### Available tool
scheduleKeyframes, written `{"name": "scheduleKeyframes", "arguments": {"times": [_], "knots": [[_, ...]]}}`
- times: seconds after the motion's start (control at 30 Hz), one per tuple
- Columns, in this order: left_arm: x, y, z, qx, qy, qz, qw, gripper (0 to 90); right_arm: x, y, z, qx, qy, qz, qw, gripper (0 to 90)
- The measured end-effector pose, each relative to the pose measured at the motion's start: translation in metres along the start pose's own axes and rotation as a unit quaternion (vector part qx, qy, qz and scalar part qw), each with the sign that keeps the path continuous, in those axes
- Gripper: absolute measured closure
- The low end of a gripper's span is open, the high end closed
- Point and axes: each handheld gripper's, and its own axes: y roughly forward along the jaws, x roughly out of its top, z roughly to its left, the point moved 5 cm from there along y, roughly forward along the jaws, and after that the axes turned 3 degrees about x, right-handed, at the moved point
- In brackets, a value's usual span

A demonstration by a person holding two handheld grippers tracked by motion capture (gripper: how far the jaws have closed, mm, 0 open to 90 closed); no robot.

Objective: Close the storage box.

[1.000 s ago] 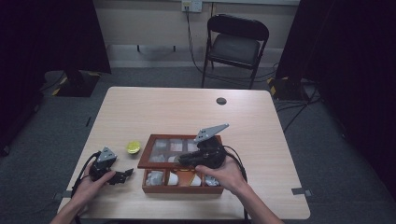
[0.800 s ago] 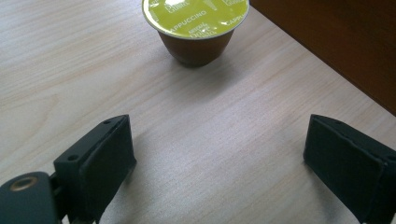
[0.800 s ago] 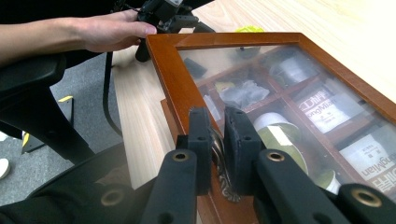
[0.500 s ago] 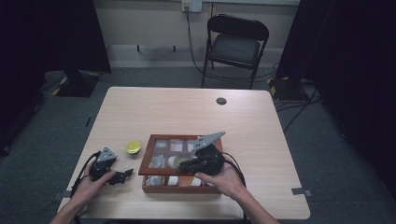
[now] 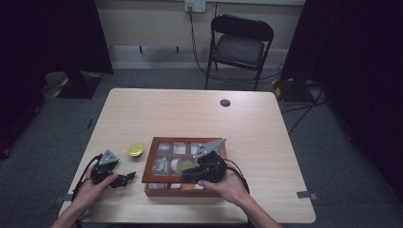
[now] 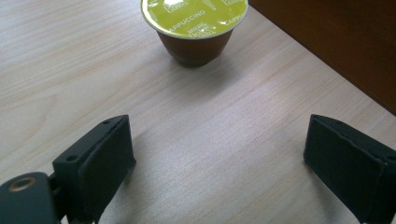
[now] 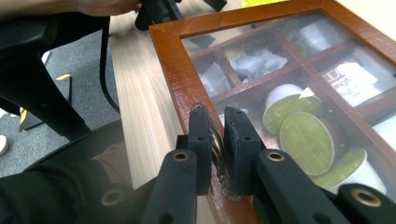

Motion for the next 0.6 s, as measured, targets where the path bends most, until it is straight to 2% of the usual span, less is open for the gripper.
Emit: {"name": "scheduleKeyframes", "arguments": {"times": [0.6], "knots": [[0.000, 0.000, 0.001, 0.003, 0.003, -0.001, 1.0000, 7.7, -0.024, 0.024, -0.002, 0.005, -0.001, 0.035, 0.9994, 81.8]]}}
